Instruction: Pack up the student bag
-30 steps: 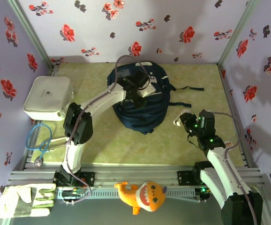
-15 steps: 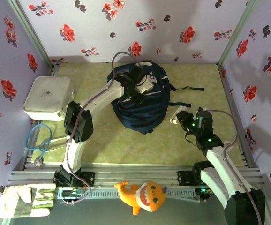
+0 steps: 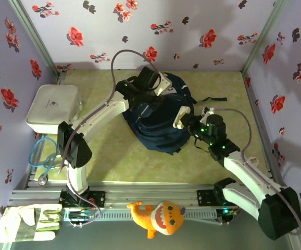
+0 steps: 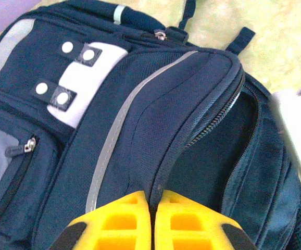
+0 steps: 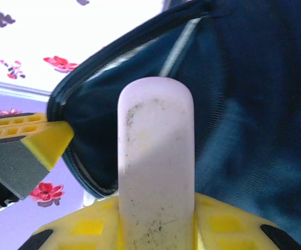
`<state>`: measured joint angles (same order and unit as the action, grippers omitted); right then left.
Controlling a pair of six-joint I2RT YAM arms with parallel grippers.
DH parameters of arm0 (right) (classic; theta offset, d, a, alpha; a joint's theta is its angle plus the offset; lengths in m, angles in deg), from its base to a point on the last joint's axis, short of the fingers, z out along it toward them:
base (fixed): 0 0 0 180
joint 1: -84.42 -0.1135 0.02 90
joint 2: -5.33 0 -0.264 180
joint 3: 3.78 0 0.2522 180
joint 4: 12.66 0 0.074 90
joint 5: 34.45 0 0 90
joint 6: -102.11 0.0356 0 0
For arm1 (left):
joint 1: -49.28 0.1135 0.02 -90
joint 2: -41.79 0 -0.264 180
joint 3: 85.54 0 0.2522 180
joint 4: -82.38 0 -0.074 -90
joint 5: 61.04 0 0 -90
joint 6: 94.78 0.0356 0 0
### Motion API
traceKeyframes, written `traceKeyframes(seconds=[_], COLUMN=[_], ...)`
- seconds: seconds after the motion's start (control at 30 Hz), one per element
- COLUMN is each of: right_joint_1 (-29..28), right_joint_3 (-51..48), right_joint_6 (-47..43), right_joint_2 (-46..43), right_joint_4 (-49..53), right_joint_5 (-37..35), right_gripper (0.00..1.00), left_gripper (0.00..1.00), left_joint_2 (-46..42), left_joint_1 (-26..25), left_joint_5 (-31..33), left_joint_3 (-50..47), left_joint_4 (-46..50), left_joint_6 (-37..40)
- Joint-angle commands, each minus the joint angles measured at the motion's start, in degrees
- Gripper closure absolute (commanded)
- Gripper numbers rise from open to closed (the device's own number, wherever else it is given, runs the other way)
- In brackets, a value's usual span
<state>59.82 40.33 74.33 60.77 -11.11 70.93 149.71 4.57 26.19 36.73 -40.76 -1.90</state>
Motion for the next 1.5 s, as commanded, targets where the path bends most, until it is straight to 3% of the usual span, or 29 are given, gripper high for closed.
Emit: traceKeyframes(seconds=[0.0,0.17,0.53,0.57,0.67,0.73,0.83,1.13,1.23,1.37,1.47], right_joint_1=[-2.6,-4.8,-5.7,-5.6,-5.5,-5.5,-5.5,-5.5,-5.6,-5.5,-5.4], right_joint_3=[4.5,8.1,18.3,18.6,18.4,17.3,16.2,11.1,9.0,5.7,4.3], right_joint_6=[0.7,3.4,4.3,4.8,6.6,7.4,6.5,2.8,2.7,1.7,-0.6], right_joint_2=[3.1,9.4,26.7,27.8,30.3,29.9,27.3,14.7,10.0,2.2,-3.0], right_joint_4=[-5.5,-3.0,-9.9,-11.2,-16.7,-19.2,-17.4,-5.9,-0.9,8.2,14.9], right_joint_5=[-2.1,-6.4,-9.8,-9.9,-8.1,-7.7,-8.2,-14.2,-18.1,-24.9,-28.5], right_gripper=[0.81,0.82,0.81,0.79,0.60,0.53,0.50,0.57,0.59,0.56,0.50], left_gripper=[1.00,1.00,1.00,1.00,0.99,0.99,0.98,0.96,0.91,0.66,0.50], left_joint_2=[-3.9,-2.3,1.2,1.1,1.1,0.9,0.9,0.6,-0.1,-2.3,-5.2], left_joint_1=[-0.6,-0.6,1.0,1.2,1.7,2.0,2.5,3.0,3.2,4.4,4.7], left_joint_5=[-1.5,-1.4,-2.3,-2.8,-3.4,-3.4,-3.4,-5.3,-7.3,-20.6,-21.6], left_joint_3=[1.8,3.6,12.6,12.5,12.5,12.4,12.3,8.9,5.3,-0.9,-6.0], left_joint_4=[-8.3,-7.7,-3.1,-3.1,-2.5,-2.2,-2.3,-4.6,-5.7,-7.1,-7.2], left_joint_6=[-2.6,-4.3,-7.5,-7.7,-8.0,-8.2,-8.7,-10.6,-11.8,-11.7,-10.7])
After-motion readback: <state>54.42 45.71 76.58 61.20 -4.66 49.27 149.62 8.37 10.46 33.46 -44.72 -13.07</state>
